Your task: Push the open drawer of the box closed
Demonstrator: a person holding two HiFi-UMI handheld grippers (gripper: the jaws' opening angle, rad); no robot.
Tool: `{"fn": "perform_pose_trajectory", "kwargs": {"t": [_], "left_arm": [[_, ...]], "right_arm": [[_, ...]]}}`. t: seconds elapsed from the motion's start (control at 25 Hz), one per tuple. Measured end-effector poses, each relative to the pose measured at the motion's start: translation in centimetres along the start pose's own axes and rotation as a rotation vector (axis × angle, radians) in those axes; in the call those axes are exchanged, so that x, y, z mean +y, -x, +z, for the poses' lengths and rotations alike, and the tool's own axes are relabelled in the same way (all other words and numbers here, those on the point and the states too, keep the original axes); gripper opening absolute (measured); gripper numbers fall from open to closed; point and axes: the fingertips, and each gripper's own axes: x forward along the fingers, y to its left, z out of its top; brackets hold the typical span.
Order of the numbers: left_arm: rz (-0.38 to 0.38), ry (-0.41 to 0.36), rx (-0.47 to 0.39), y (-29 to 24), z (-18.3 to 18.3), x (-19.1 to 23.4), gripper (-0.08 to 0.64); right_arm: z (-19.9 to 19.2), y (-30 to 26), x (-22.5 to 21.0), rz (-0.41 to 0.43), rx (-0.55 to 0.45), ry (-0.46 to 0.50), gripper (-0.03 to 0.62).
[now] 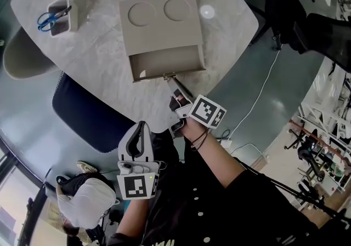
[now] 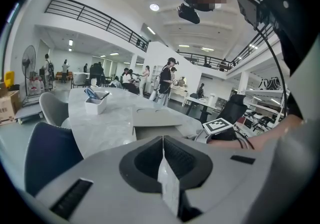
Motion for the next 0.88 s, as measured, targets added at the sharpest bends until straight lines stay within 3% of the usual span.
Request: {"fn": "perform_pose_trajectory", "kwargs": {"t": [0.88], "left_arm": [[0.012,0.005,0.014,-1.0,0.1,1.1,0.017]], "right_arm": [[4.0,-5.1,2.0,0.019,-0.039,0.003,0.049]]}}
